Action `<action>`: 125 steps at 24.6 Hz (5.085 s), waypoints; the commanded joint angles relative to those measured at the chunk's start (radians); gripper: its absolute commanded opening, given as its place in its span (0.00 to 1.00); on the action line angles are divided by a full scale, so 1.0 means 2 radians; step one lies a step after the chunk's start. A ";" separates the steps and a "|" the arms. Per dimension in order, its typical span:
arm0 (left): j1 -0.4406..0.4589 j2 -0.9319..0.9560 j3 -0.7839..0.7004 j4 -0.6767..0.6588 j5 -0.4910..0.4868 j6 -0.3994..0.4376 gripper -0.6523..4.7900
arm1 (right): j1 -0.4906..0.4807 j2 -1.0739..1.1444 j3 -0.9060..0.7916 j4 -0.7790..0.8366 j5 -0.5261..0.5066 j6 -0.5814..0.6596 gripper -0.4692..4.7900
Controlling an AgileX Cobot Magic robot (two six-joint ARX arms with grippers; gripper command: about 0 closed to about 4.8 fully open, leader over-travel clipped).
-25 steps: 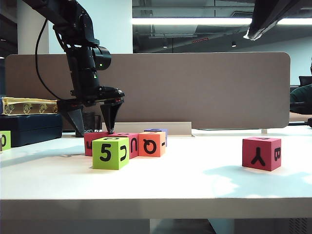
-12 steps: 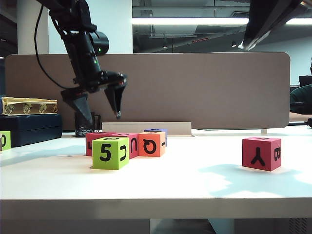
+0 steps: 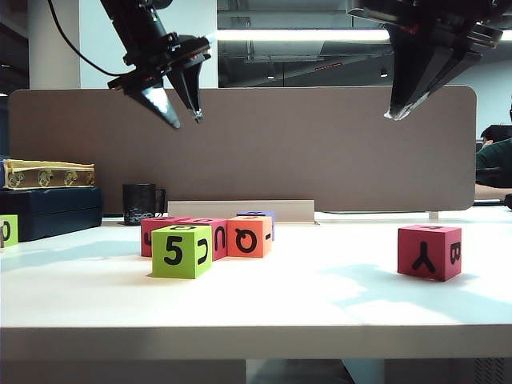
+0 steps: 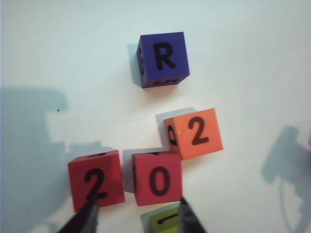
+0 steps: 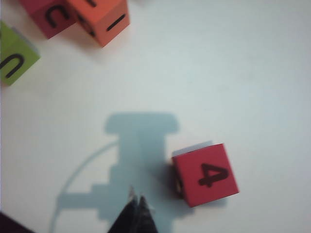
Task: Select the appropriate blocks from the scattered letter blocks on the table and arrange them in a row to spell out "2024".
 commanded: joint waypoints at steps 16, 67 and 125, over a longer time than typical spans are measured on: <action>-0.056 -0.040 0.002 -0.050 0.065 0.058 0.11 | -0.086 0.018 0.002 0.005 0.029 -0.002 0.08; -0.097 -0.179 0.001 -0.069 0.059 0.067 0.11 | -0.102 0.185 0.001 -0.013 0.016 0.027 0.10; -0.097 -0.180 0.001 -0.035 0.050 0.067 0.11 | -0.101 0.198 0.077 -0.006 -0.026 0.083 0.79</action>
